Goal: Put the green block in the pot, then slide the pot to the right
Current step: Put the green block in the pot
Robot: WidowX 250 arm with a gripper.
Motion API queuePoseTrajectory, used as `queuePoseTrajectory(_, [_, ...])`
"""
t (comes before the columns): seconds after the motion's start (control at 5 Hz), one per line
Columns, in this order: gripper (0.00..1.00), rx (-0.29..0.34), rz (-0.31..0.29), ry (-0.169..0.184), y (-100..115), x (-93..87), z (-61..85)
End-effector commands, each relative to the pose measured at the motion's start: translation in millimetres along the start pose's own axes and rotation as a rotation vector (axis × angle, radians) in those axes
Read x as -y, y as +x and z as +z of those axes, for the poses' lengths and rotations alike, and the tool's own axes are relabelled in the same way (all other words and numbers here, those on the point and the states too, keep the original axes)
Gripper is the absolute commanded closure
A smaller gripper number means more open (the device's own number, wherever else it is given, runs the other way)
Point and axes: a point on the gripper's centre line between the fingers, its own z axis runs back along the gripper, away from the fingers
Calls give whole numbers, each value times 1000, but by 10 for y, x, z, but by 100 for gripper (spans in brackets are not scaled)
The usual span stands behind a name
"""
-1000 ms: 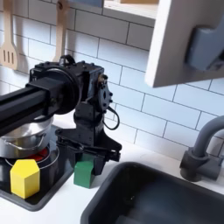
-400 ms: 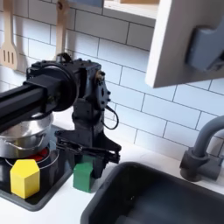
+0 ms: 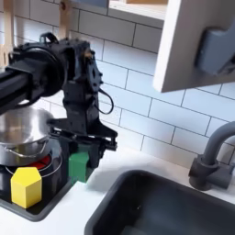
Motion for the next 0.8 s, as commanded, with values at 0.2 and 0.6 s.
queuePoseTrajectory(0.2, [100,60,66,-2,83,-236,407])
queuePoseTrajectory(0.6, [100,82,123,27,102,-507,529])
